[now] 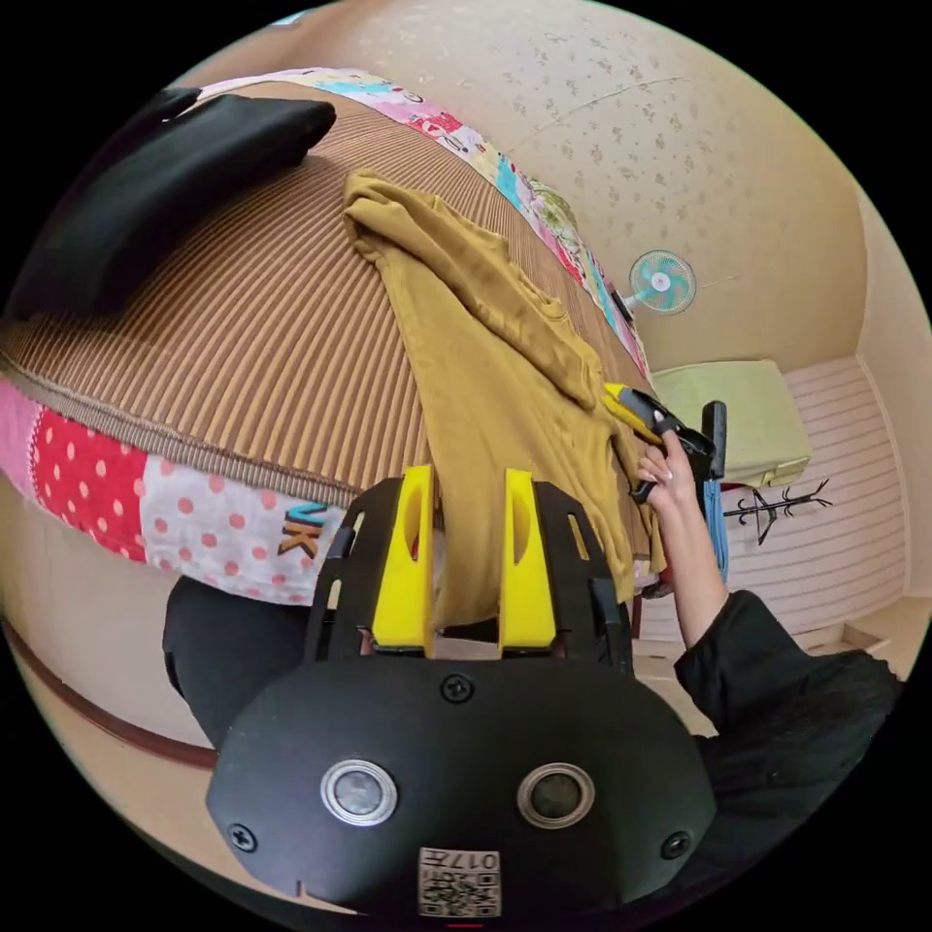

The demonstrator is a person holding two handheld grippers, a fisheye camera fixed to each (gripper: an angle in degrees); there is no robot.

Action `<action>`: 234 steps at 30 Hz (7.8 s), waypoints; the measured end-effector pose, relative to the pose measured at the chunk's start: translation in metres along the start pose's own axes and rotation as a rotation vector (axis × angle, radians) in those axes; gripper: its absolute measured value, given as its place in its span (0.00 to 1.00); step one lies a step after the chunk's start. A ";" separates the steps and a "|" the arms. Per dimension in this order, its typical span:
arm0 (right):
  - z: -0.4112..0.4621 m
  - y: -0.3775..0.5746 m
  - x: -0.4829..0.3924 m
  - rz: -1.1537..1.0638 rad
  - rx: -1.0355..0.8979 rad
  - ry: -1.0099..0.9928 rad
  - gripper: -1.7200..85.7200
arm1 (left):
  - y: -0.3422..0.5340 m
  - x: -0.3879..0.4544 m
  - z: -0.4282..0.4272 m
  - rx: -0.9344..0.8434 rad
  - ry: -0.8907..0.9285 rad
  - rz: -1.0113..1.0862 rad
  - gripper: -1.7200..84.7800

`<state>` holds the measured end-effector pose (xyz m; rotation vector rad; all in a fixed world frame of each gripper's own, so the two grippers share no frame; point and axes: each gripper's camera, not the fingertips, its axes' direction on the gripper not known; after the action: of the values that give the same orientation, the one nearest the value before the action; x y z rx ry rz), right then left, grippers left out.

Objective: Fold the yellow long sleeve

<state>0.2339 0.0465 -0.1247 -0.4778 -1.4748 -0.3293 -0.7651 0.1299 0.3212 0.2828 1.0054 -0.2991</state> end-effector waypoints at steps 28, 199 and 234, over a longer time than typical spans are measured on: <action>-0.187 0.245 0.156 0.462 0.299 0.481 0.15 | 0.073 0.023 -0.071 0.110 -0.173 -0.019 0.11; -0.001 0.262 -0.088 -0.149 0.392 0.396 0.02 | 0.039 0.023 -0.004 0.339 0.075 -0.228 0.08; -0.247 0.306 0.212 0.406 0.281 -0.886 0.25 | 0.111 0.177 0.245 -0.327 0.325 0.083 0.09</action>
<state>0.6158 0.2043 0.0467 -0.7235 -2.1733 0.4769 -0.4434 0.1219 0.3037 0.0754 1.3393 -0.0092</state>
